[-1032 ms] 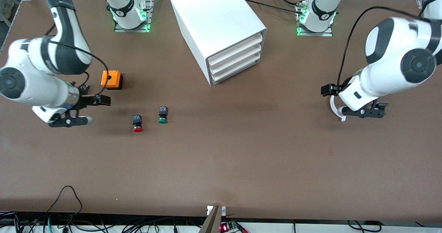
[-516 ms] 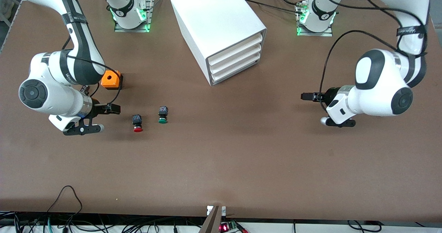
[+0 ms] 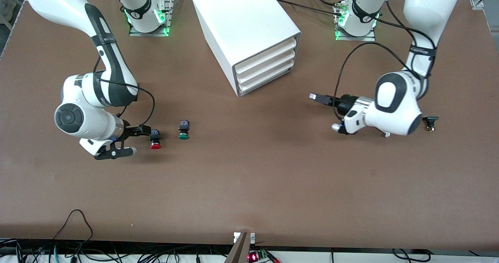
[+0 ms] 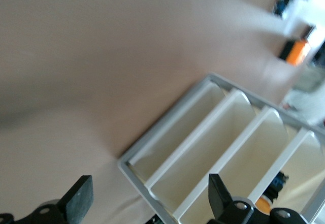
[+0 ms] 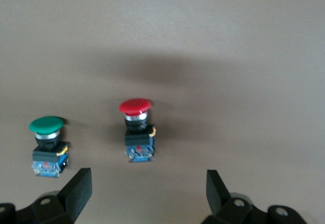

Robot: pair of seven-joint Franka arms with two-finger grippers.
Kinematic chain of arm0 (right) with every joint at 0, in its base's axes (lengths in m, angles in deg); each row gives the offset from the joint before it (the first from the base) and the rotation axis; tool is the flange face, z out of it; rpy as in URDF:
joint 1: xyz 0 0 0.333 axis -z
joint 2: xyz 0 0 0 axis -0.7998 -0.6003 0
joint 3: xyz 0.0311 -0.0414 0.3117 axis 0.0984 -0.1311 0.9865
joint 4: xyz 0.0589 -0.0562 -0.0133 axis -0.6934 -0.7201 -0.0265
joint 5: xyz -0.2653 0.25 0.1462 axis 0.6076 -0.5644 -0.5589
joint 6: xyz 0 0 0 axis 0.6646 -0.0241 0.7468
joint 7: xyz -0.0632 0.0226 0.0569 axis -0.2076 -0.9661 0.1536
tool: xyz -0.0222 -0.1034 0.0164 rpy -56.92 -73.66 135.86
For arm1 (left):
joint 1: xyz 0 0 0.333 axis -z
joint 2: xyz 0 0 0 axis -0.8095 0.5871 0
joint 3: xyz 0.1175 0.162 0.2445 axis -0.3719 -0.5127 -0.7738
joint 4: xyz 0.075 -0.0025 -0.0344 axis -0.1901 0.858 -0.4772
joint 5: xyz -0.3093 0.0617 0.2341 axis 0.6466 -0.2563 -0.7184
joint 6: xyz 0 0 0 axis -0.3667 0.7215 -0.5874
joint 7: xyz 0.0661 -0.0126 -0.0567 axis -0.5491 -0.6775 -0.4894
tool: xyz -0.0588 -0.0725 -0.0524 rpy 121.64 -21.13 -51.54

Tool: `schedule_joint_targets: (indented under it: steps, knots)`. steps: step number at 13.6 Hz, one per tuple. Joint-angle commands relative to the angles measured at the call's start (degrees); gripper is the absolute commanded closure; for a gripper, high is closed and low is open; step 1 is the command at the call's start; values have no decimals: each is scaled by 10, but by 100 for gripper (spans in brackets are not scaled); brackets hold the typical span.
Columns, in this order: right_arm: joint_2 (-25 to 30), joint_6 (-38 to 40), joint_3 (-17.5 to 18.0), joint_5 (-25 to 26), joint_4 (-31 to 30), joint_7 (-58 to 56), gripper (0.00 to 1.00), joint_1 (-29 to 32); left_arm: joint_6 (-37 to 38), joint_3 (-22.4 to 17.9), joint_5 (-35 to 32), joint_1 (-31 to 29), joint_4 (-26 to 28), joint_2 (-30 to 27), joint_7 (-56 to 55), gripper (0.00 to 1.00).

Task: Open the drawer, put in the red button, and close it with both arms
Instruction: 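Grasp the red button with the right gripper while the left gripper grips the drawer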

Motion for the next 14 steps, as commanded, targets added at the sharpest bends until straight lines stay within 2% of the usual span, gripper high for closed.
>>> schedule_joint_targets:
  steps: [1, 3, 7, 12, 14]
  knots:
    - [-2, -38, 3, -1, -24, 5, 0, -1, -7, 41, 52, -3, 55, -3, 42, 0]
    - [-8, -59, 4, 0, -36, -8, 0, 0, -8, 69, 60, -2, 64, 10, 87, 0]
    - [-29, -114, 11, 0, -55, -27, 0, -1, -7, 80, 77, 5, 72, 22, 164, 0]
    - [-38, -141, 15, 1, -68, -50, 0, -1, -7, 116, 116, 5, 90, 21, 179, 1]
    - [-42, -151, 14, 1, -73, -65, 0, 0, -8, 127, 130, 5, 98, 21, 179, 6]
